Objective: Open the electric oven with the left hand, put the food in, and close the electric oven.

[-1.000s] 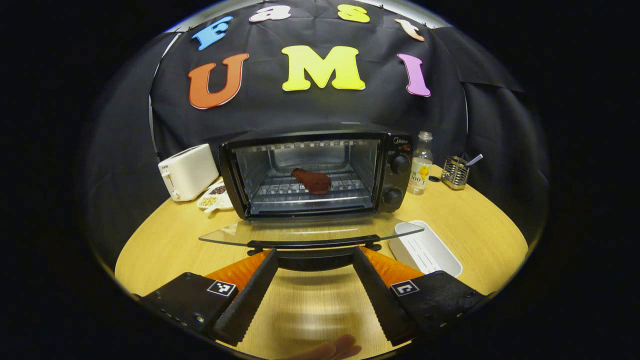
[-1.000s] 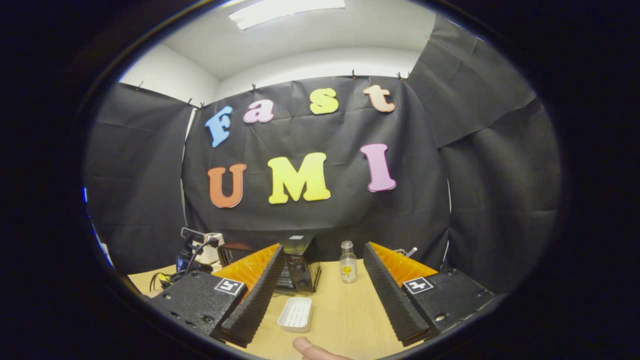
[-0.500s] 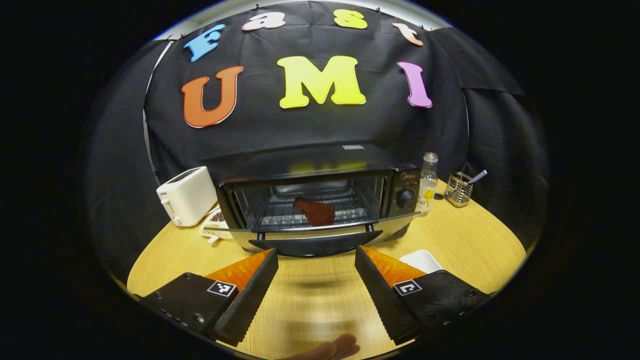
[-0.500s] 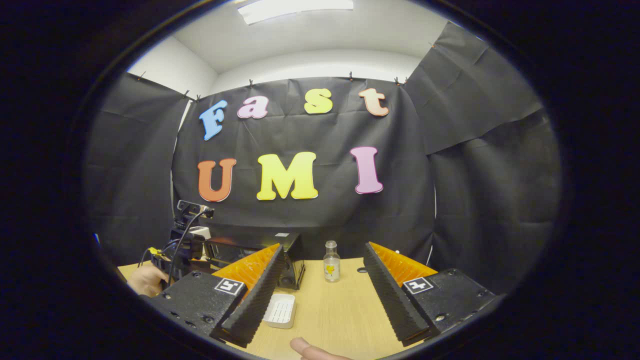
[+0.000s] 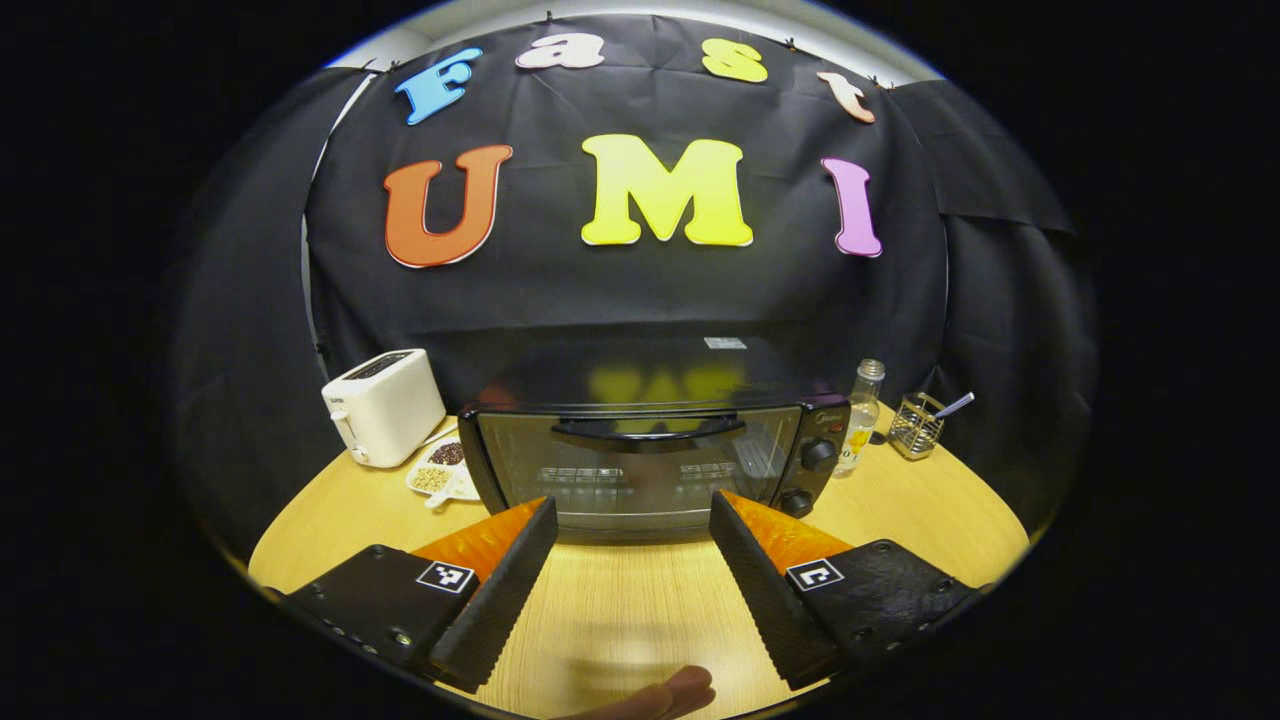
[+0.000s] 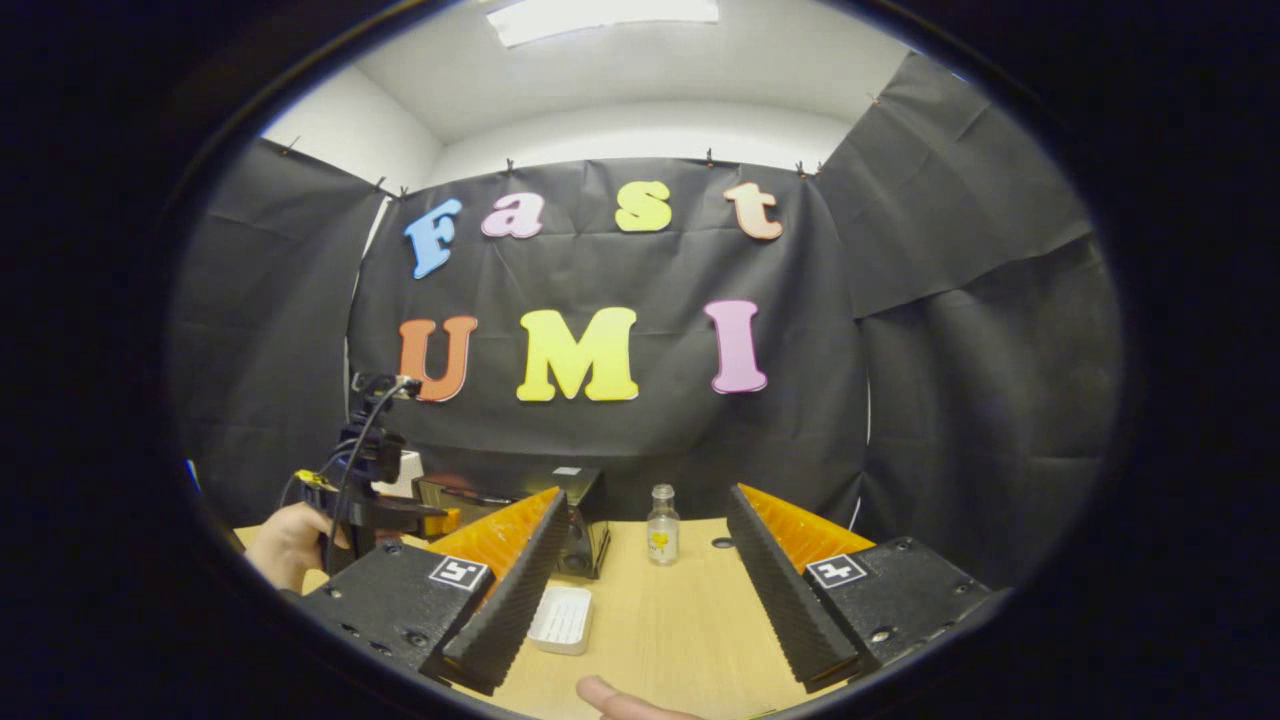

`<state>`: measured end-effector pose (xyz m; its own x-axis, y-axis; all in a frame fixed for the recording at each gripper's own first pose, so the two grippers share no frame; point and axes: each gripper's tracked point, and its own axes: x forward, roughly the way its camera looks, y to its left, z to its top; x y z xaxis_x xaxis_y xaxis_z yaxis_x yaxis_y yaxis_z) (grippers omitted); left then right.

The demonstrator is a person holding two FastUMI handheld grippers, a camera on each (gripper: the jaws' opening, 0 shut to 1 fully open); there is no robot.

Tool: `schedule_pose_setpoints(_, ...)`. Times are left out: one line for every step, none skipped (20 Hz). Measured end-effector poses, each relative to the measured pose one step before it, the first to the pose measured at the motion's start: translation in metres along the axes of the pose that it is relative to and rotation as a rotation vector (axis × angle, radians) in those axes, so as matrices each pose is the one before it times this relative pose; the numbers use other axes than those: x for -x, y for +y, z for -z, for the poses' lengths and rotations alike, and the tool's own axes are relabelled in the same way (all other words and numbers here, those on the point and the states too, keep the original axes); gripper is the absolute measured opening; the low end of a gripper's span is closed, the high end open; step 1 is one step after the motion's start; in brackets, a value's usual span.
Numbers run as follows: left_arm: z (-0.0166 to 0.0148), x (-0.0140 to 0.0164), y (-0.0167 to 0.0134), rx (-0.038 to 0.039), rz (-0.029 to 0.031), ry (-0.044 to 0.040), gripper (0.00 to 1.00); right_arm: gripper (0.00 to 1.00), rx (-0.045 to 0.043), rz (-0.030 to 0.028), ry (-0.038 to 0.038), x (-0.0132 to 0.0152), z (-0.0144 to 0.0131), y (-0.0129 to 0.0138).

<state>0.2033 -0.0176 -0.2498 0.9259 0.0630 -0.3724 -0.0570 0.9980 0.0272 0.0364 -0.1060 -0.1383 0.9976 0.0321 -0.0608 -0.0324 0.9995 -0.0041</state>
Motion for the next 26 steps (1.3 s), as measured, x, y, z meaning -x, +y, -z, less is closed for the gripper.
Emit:
schedule_pose_setpoints(-0.00673,0.01179,0.00127,-0.0035,-0.00545,-0.02129,0.98,1.0,-0.00287,0.01047,0.00604,0.00081,-0.00068,-0.00025)
schedule_pose_setpoints(-0.00782,0.01344,0.00163,-0.00381,-0.00656,-0.02419,0.97,1.0,-0.00428,0.00493,0.00452,0.00212,-0.00069,0.00044)
schedule_pose_setpoints(-0.00866,0.0135,0.00238,-0.00139,-0.00529,-0.0273,0.97,1.0,-0.00507,0.0011,0.00067,0.0035,-0.00214,0.0008)
schedule_pose_setpoints(-0.00913,0.01388,0.00212,0.00149,-0.00588,-0.02159,0.97,1.0,-0.00389,0.00032,-0.00116,0.00623,-0.00262,0.00003)
schedule_pose_setpoints(-0.00823,0.01578,0.00185,0.00571,-0.00881,-0.02347,0.97,1.0,-0.00336,0.00276,-0.00339,0.00468,-0.00341,-0.00035)
schedule_pose_setpoints(-0.00816,0.01729,0.00344,0.00399,-0.01826,-0.02269,0.97,1.0,-0.00217,0.00305,-0.00419,0.00559,-0.00291,-0.00041)
schedule_pose_setpoints(-0.00838,0.01872,0.0032,-0.00334,-0.02464,-0.01608,0.97,1.0,-0.00172,0.00099,-0.00925,0.00523,-0.00518,0.00006)
schedule_pose_setpoints(-0.01064,0.01984,0.00475,-0.00749,-0.01804,-0.02958,0.97,0.96,-0.00119,0.0029,-0.00613,0.00637,-0.00499,-0.00074)
schedule_pose_setpoints(-0.01306,0.01882,0.00224,0.00487,-0.00931,-0.03604,0.97,0.96,-0.00454,0.00355,-0.00674,0.00482,-0.00445,-0.00078)
schedule_pose_setpoints(-0.01038,0.01763,-0.00056,0.00951,-0.0014,-0.02287,0.96,1.0,-0.0052,0.00676,-0.00313,0.00506,-0.00455,-0.00164)
schedule_pose_setpoints(-0.00698,0.01718,-0.0023,0.01498,0.0078,-0.01252,0.96,1.0,-0.00388,0.00483,-0.00084,0.00553,-0.00315,-0.00101)
schedule_pose_setpoints(-0.00623,0.01724,-0.00458,0.00634,0.01071,-0.01345,0.97,1.0,-0.00481,0.00304,-0.00056,0.00603,-0.00173,-0.00008)
schedule_pose_setpoints(-0.0058,0.01416,-0.00086,-0.00412,0.00569,-0.0219,0.97,1.0,-0.00411,0.00178,0.00019,0.00508,-0.0026,0.00036)
schedule_pose_setpoints(-0.00846,0.01416,0.00495,-0.00342,-0.01421,-0.02234,0.96,0.96,-0.00194,0.00037,0.00172,0.00566,-0.00184,0.00129)
schedule_pose_setpoints(-0.00478,0.0135,0.00422,-0.00357,-0.01429,-0.01834,0.96,0.96,0.00019,-0.00133,0.00058,0.00491,-0.00178,0.00225)
schedule_pose_setpoints(-0.00188,0.01264,0.00197,0.00793,-0.00584,-0.01587,0.96,0.96,0.00459,-0.00456,0.00004,0.00515,-0.00055,0.0027)
schedule_pose_setpoints(-0.0008,0.01042,-0.00115,0.02093,0.0029,-0.01613,0.96,0.96,0.00508,-0.0087,-0.00538,0.00436,-0.00158,0.00385)
schedule_pose_setpoints(0.00147,0.00785,-0.00559,0.03486,0.01738,-0.01521,0.97,1.0,0.00521,-0.01228,-0.00901,0.00481,-0.00291,0.00511)
schedule_pose_setpoints(0.00451,0.00877,-0.00816,0.02551,0.03448,0.00696,0.97,1.0,-0.00023,-0.00368,-0.00924,0.00225,-0.00134,0.00237)
schedule_pose_setpoints(0.00446,0.00631,-0.00671,0.00223,0.03121,0.0054,0.95,0.96,-0.00218,0.0003,0.00184,-0.00037,0.00151,0.00102)
schedule_pose_setpoints(0.00163,0.00332,-0.00201,-0.01995,0.01398,-0.00279,0.95,1.0,-0.00152,-0.00526,0.00994,-0.00014,0.00314,0.00292)
schedule_pose_setpoints(-0.00207,0.00229,0.00707,-0.0246,-0.01251,-0.01193,0.95,1.0,-0.00246,-0.012,0.01052,-0.00009,0.00291,0.00452)
schedule_pose_setpoints(-0.00234,0.00029,0.00743,-0.01591,-0.01888,-0.01485,0.95,0.96,-0.00544,-0.01101,0.00777,-0.00032,0.0013,0.0037)
schedule_pose_setpoints(-0.00229,0.00142,0.00369,-0.00786,-0.00933,-0.00781,0.95,0.96,-0.00968,-0.00441,0.00275,0.00032,-0.00006,0.00098)
schedule_pose_setpoints(-0.00066,0.00068,-0.00166,0.0012,-0.0011,-0.00254,0.95,0.96,-0.01007,-0.00481,-0.00292,-0.00061,0.00024,0.00076)
schedule_pose_setpoints(-0.00034,0.00081,-0.00102,0.01116,0.00225,-0.00035,0.95,1.0,-0.00451,-0.01124,-0.00677,-0.00035,-0.00046,0.00369)
